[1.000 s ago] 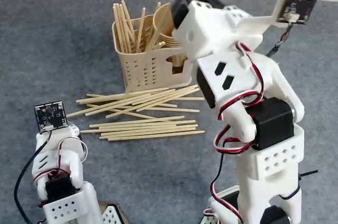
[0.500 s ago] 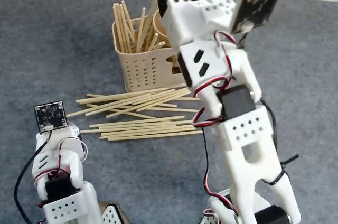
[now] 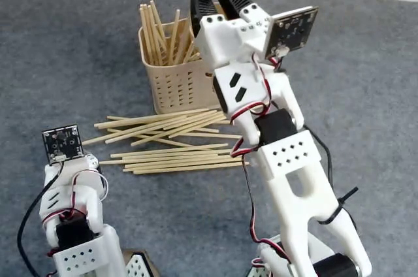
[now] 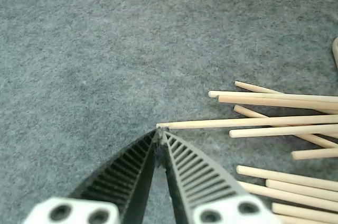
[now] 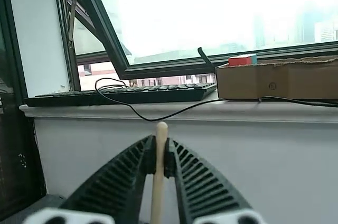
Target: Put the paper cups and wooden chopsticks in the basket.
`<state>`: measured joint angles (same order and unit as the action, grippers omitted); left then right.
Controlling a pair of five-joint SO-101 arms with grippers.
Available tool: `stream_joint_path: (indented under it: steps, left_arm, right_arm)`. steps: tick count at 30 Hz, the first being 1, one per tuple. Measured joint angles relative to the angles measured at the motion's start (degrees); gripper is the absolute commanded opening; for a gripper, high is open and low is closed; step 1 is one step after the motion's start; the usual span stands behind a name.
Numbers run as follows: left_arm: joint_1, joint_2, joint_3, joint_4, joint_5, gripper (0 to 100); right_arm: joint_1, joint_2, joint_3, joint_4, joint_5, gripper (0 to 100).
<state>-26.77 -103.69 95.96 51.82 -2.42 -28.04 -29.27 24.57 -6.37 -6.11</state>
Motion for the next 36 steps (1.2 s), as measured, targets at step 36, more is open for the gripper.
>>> stream_joint_path:
  steps: [36]
  left_arm:
    - [0.0, 0.0, 0.0, 0.0, 0.0, 1]
  right_arm:
    - [-0.4, -22.1, 3.4, 54.6, 0.0, 15.9]
